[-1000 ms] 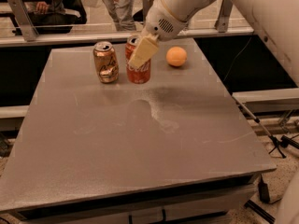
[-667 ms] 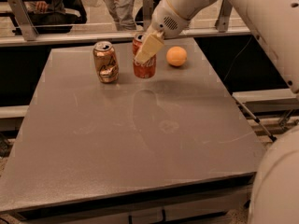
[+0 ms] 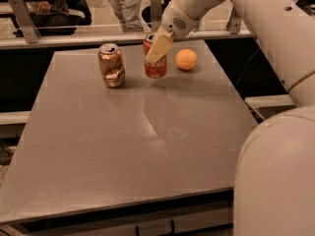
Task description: Move coke can near orange
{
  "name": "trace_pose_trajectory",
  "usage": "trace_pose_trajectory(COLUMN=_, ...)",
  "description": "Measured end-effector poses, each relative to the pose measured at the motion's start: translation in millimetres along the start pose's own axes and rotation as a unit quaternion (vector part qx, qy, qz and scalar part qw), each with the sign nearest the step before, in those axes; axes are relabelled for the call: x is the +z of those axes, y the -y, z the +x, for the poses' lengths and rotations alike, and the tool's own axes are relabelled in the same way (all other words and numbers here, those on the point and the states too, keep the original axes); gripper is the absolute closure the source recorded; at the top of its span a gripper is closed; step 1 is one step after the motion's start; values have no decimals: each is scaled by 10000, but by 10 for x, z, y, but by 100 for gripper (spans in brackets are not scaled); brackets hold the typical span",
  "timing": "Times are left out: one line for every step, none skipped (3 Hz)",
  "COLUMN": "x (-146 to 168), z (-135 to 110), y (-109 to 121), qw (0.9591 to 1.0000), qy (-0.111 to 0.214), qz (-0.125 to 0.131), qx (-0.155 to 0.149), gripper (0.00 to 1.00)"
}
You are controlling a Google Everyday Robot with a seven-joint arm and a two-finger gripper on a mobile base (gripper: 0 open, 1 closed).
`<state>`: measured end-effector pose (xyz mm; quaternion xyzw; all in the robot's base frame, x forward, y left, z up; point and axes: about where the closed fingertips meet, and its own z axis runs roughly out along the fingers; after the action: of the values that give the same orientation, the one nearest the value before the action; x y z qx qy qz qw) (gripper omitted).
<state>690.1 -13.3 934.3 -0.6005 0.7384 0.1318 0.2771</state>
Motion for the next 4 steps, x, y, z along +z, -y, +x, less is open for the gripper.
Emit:
trace_pose_trajectory(x=85, z=63, y=171, qw=9999, qy=-78, qz=58, qx=96, gripper=100)
trace_pose_trajectory(x=167, z=99, y=318, qw=9997, qy=-131, qz=106, qx=165, gripper=100)
trace_pose_trajectory(x=240, z=121, y=430, qw=9996, qy=-124, qz=116, qx=212, gripper=82)
trace_pose_trajectory(x=300, z=156, y=510, qw=9995, qy=-127, qz=124, qx=254, gripper=58)
